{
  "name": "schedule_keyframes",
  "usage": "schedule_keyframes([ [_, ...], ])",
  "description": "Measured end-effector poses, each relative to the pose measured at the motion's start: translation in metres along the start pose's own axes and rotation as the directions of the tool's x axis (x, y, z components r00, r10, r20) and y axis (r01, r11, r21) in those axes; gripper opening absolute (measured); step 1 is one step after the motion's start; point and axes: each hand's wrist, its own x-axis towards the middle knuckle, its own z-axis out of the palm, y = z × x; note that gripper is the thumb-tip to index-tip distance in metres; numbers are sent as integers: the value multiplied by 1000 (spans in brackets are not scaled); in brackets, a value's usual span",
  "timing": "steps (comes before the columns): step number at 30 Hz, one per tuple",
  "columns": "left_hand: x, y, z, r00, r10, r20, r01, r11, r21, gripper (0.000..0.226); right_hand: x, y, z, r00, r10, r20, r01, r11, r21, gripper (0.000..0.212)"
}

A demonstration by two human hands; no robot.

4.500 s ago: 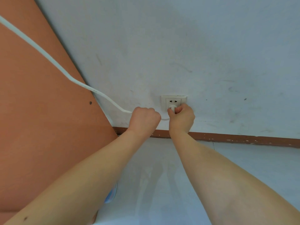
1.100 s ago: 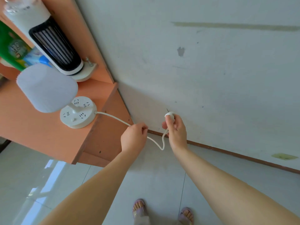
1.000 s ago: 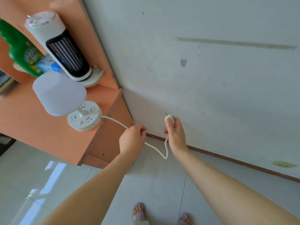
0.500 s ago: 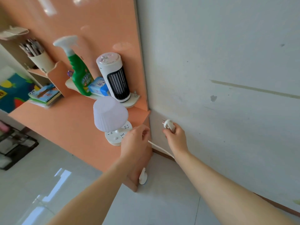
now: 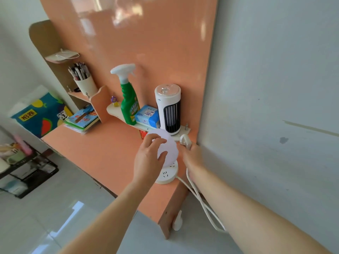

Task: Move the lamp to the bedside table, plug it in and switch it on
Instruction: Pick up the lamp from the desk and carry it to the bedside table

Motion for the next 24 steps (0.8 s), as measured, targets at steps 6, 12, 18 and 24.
schedule_keyframes([
  [6,19,-29,-8,975,-212,-62,206,974,-94,43,10,-2,26,999,45,-13,-45,999,19,28],
  [12,30,-47,-5,845,-491,213,530,822,-207,56,12,-3,47,993,90,-77,-89,996,21,33],
  [18,30,-45,-3,730,-551,405,684,574,-450,53,10,0,48,991,105,-84,-102,994,45,50],
  [24,28,-24,0,733,-525,432,680,544,-491,51,-4,1,26,983,54,-174,-42,997,70,37],
])
